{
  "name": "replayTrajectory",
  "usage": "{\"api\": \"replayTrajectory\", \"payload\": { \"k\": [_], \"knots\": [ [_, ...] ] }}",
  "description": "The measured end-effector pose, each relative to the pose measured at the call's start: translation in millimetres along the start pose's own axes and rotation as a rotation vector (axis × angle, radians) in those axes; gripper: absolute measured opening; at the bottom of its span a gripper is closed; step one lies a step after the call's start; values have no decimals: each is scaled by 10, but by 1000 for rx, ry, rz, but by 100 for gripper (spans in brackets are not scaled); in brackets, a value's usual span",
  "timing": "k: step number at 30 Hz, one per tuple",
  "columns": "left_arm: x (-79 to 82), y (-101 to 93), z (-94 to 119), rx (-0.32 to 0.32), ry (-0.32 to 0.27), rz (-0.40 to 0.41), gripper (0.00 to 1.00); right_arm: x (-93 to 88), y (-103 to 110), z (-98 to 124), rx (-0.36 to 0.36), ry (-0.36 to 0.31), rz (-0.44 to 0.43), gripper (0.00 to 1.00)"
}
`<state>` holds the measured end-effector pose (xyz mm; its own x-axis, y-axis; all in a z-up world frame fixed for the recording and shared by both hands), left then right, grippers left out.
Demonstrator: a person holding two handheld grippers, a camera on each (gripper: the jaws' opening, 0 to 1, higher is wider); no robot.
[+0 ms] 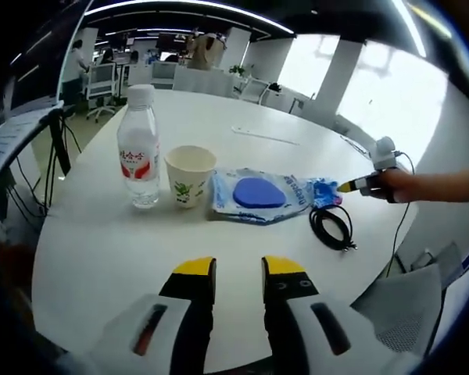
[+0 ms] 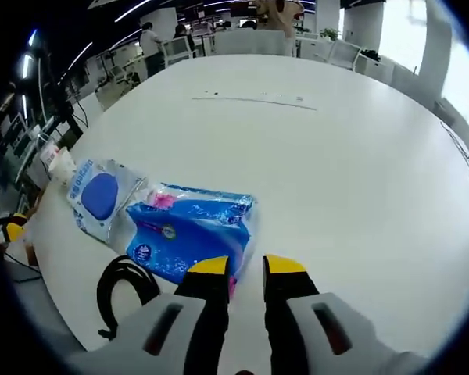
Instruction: Arrange the tabletop items into an orderly group along one side of the table until the central work area is clear of visible clutter.
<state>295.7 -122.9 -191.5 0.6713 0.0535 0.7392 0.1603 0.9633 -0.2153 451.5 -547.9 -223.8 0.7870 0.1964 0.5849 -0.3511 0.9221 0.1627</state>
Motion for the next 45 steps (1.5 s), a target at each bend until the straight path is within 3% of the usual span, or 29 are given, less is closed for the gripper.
{"api": "replayTrajectory", "payload": {
  "k": [6, 11, 28, 32, 45],
  "knots": [
    [7, -8, 1, 9, 10, 0, 21, 3, 131, 72, 4, 18, -11, 13],
    [2, -10, -5, 11, 19, -1, 21, 0, 198, 120, 14, 18, -34, 0],
    [18, -18, -55, 4, 26, -2, 20, 75, 42, 127, -18, -19, -147, 0],
    [26, 4, -55, 6, 18, 7, 19, 43, 28, 137, -30, -33, -183, 0],
    [-1, 17, -19, 7, 18, -2, 20, -90, 49, 157, -47, -26, -187, 0]
  ]
}}
Point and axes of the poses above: the point that each gripper's makers call its tool centre point, and the gripper's own axes: z roughly backward along the fingers, y roughly to its left, x roughly out of its top, the point moved 10 cm from there along z, roughly backward along the fingers, and after that the axes turned 7 degrees about x, right-handed, at the moved point
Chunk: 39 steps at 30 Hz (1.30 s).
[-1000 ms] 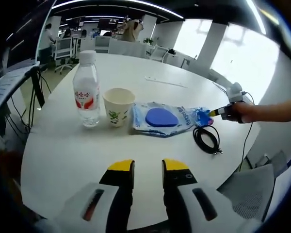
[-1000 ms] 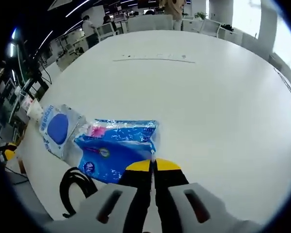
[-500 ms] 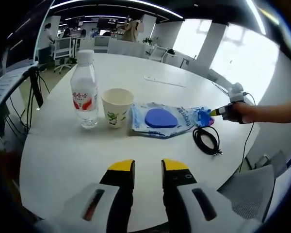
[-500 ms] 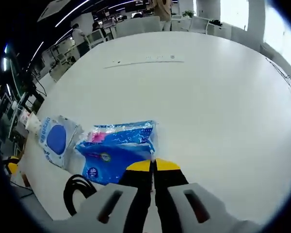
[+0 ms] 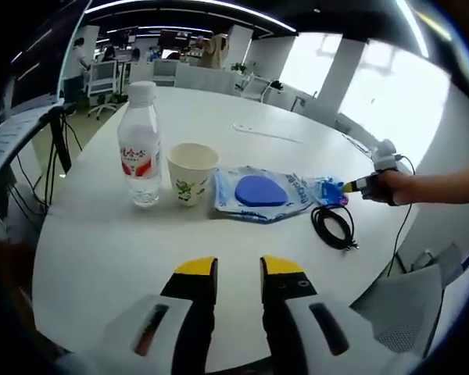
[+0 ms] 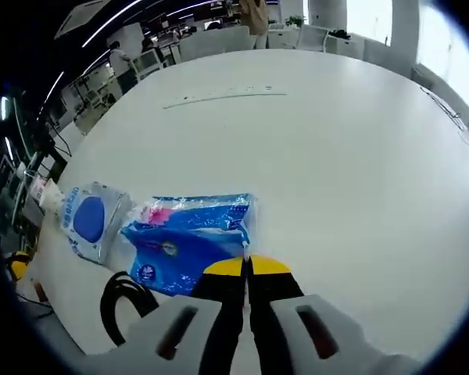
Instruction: Arrange the tabletop items into an orderly group along one side of the table until the central work area is clear of visible clutter.
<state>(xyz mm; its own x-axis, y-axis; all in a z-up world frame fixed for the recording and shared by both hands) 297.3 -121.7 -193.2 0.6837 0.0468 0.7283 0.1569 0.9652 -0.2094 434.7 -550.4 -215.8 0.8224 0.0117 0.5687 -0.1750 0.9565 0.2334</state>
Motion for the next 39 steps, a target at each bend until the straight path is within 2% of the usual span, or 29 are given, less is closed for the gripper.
{"api": "replayTrajectory", "payload": {
  "k": [12, 20, 23, 27, 30, 39],
  "knots": [
    [28, 2, 33, 2, -12, 2, 20, -30, -6, 14, -17, -25, -66, 0],
    [23, -16, 52, 2, -12, 0, 20, -9, 34, -16, -9, -20, -35, 0],
    [19, -9, 57, 4, -13, 3, 20, -3, 32, -9, -11, -13, 1, 0],
    [21, -10, 64, 6, -16, 5, 20, -2, 24, 5, -8, -15, -2, 0],
    [28, -21, 56, 3, -17, 0, 21, 1, 31, 7, -7, -7, 42, 0],
    [40, -18, 52, 0, -21, 4, 21, 28, 39, 36, -4, -19, 56, 1]
  ]
}}
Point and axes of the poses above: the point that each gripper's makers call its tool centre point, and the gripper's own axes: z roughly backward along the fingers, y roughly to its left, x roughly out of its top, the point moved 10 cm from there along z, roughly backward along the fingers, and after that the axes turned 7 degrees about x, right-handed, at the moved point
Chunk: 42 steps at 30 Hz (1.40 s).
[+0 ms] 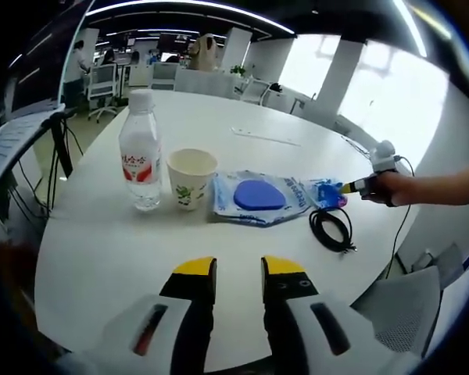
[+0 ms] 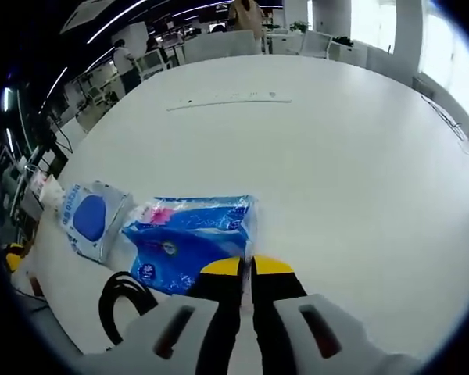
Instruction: Arrange the tabletop items into an orderly group along one side of the table until the central work area is clear of visible clutter.
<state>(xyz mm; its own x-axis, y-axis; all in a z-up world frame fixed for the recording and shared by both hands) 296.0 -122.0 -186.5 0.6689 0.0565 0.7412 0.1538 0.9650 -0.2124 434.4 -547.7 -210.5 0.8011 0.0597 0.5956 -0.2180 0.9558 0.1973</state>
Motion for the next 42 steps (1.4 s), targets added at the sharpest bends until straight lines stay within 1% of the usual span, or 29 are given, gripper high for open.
{"api": "replayTrajectory", "payload": {
  "k": [6, 10, 14, 16, 18, 20, 21, 24, 27, 29, 32, 33, 34, 35, 38, 41, 42],
  "knots": [
    [1, 3, -1, -1, -5, 3, 21, -32, 82, 69, 10, -4, 37, 4],
    [-7, -8, 0, -4, -5, 3, 21, -31, 78, 86, 2, -2, 70, 5],
    [-12, -13, -3, -9, -5, 5, 21, -19, 50, 113, 1, -10, 63, 5],
    [-15, -18, 4, -12, -5, 7, 21, -22, 49, 89, 17, 5, 77, 6],
    [-14, -13, 8, -14, -5, 6, 21, -37, 20, 55, 17, 28, 86, 7],
    [-10, -4, 18, -12, -7, 4, 21, -18, 18, 103, 8, 13, 52, 7],
    [-6, -1, 25, -11, -9, 5, 21, 10, 37, 145, 2, -12, 56, 7],
    [-4, 9, 30, -8, -14, 10, 21, 47, 105, 202, 10, -31, 91, 7],
    [-4, 0, 31, -9, -16, 10, 21, 114, 194, 220, 41, -73, 115, 7],
    [-3, -8, 33, -11, -18, 8, 21, 158, 227, 179, 67, -96, 142, 7],
    [-1, -14, 36, -14, -19, 5, 21, 206, 370, 104, 133, -122, 191, 7],
    [-2, -16, 39, -15, -20, 6, 21, 206, 418, 94, 144, -123, 198, 7],
    [-3, -15, 41, -15, -20, 6, 21, 202, 501, 61, 181, -122, 227, 7],
    [-4, -13, 41, -15, -20, 6, 21, 198, 551, 42, 200, -122, 240, 7],
    [-8, -12, 50, -15, -23, 10, 21, 119, 792, -67, 299, -101, 236, 6],
    [-11, -7, 59, -14, -25, 10, 21, 35, 975, -171, 336, -57, 298, 7],
    [-12, -3, 63, -13, -26, 11, 21, 24, 994, -229, 343, -49, 315, 6]
  ]
}}
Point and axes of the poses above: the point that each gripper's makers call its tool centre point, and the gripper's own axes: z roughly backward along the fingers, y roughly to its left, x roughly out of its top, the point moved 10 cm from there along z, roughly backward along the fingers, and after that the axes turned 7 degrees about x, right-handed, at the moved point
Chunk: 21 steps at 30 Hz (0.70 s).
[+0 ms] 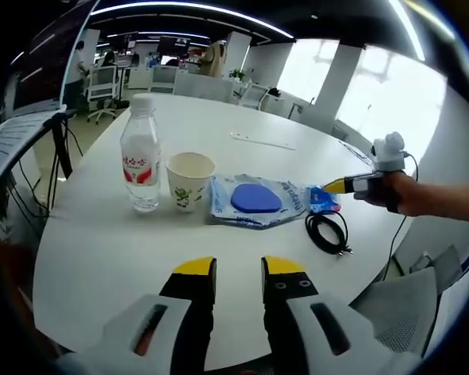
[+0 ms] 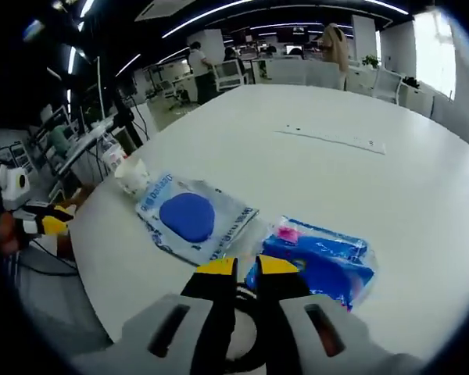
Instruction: Arrange the tabletop items into an orderly group along one side of the table until the central work area is clear of visible clutter.
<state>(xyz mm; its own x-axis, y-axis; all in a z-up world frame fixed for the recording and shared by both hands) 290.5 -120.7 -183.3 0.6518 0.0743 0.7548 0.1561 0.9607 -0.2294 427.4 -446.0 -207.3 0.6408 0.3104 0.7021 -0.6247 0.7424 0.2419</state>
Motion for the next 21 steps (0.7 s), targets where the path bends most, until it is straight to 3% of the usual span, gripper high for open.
{"api": "replayTrajectory", "payload": {
  "k": [9, 17, 21],
  "knots": [
    [32, 33, 51, 8, -17, 8, 21, -112, 30, -385, 10, 83, -15, 5],
    [47, 62, 83, 9, -23, 5, 21, -115, -63, -460, -36, 102, -42, 1],
    [52, 67, 81, 2, -23, 0, 21, -102, -38, -384, -50, 85, -56, 2]
  ]
}}
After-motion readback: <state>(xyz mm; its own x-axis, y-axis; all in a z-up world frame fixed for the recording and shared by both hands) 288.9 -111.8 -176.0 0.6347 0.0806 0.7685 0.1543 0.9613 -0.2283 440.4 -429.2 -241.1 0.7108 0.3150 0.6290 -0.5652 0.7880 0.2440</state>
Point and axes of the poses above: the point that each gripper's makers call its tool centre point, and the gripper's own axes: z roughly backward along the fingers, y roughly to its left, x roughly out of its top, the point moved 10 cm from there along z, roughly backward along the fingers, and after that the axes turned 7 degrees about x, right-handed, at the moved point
